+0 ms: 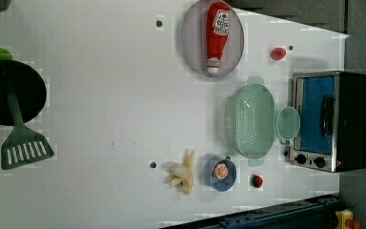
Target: Drag strainer right to left.
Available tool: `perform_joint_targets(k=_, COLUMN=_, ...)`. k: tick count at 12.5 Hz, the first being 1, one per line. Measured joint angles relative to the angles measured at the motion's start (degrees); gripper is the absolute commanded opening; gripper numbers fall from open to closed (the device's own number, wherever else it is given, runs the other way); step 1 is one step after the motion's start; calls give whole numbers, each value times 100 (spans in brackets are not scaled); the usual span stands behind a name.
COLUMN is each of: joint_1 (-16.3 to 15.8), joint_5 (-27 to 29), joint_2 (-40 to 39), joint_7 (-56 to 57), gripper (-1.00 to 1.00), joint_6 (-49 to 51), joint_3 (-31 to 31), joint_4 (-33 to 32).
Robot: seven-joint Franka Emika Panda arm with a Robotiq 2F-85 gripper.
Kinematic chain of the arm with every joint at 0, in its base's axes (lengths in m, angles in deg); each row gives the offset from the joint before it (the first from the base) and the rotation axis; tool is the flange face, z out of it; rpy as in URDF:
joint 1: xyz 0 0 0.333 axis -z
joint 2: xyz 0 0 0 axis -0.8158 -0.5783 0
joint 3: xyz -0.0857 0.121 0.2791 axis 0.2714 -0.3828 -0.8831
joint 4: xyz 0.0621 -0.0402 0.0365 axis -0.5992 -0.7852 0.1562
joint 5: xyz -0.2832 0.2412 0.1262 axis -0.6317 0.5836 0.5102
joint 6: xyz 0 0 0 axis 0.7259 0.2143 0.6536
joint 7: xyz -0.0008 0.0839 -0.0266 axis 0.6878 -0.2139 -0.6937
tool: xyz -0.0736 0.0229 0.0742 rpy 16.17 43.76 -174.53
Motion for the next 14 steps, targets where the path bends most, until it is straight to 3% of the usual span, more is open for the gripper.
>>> perform_joint_targets(k=4, joint_1=19, joint_5=-110, joint_2=169, joint_7=-97, gripper=100, joint_6=-887, joint_3=86, joint_4=-336)
perform_joint_targets(k=9, joint_1=84, joint_5=-99, joint_2=-1144, joint_7=-547, gripper=100, joint_6=-2945, joint_3=66, joint_4=-2059)
perform_joint_targets(k=12, joint_1=82, joint_5=-60, joint_2=-1790, joint_7=-1272, gripper=100, joint_6=-4006, joint_3=-16, joint_4=-2809)
perform_joint_targets(k=14, joint_1=21, joint_5=8, joint_2=-2027, joint_7=-1818, gripper=100, joint_6=-4576, joint_3=-39, joint_4=-2943)
